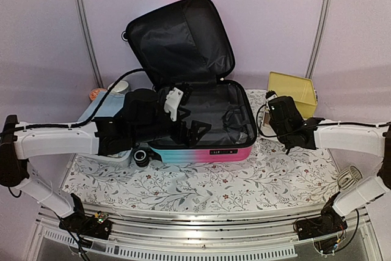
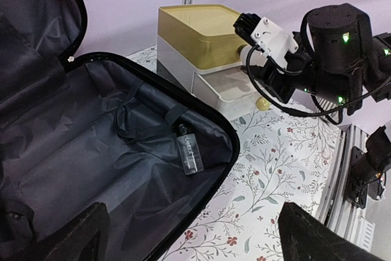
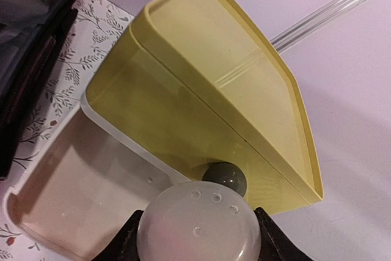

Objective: Open, take out, and arrange the luggage
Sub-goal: Pass from the left arm to the right, then place the makeup in the drawer.

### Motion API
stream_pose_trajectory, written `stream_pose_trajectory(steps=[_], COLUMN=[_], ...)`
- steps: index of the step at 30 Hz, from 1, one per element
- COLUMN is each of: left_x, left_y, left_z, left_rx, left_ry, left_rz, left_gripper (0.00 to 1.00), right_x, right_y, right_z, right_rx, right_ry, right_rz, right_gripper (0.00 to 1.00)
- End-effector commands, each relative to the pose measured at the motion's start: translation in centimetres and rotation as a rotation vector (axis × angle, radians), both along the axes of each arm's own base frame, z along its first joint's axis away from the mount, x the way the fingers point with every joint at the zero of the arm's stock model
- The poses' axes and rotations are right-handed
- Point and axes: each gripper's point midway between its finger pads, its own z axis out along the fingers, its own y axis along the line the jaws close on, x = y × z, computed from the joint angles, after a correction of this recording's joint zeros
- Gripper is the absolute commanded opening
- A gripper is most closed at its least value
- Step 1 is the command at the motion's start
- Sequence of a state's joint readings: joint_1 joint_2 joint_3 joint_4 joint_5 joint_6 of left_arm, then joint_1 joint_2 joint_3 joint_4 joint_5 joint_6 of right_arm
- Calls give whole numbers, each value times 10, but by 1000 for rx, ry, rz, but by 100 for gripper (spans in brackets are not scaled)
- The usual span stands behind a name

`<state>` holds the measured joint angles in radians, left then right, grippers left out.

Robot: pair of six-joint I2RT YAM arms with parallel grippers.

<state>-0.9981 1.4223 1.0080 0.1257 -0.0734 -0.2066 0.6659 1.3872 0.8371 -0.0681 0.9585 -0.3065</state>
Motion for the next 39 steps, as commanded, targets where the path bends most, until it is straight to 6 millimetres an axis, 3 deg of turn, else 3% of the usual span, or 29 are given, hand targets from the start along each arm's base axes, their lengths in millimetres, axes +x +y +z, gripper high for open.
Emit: stream_pose_trajectory(steps=[1,6,8,9,12,20,24,26,30,35,39], left_x=[6,15,20,21,27,37,39,39,36,33,31], left_y=[8,2,-1,-3,-6,-3,2,5,10,13,13], left_z=[1,4,7,7,6,-4,-7,-8,-8,-11,-9], left_rx=[11,-4,-2,-3,-4,-11,-20,-19,-32,-35,-37], left_ry=[-10,-37,-32,-37,-43,-2,3,10,13,28,24], left_rz=[41,42,40,36,39,74,81,87,86,81,67], left_gripper=[98,98,98,98,98,98,98,98,98,98,98], right_x=[4,12,13,13,13,-6,-22,-31,-44,-33,-22], right_y=[-21,-21,-19,-16,-9,16,33,32,13,-52,-64], right_z=[2,2,8,9,17,29,23,17,8,5,17], right_rx=[-102,-126,-103,-72,3,306,548,620,719,892,1005], right_ry=[21,58,57,48,49,82,129,145,124,67,37], right_rz=[-76,-53,-57,-47,-14,112,139,114,5,-175,-128], right_gripper=[37,44,75,84,93,94,84,79,77,79,85])
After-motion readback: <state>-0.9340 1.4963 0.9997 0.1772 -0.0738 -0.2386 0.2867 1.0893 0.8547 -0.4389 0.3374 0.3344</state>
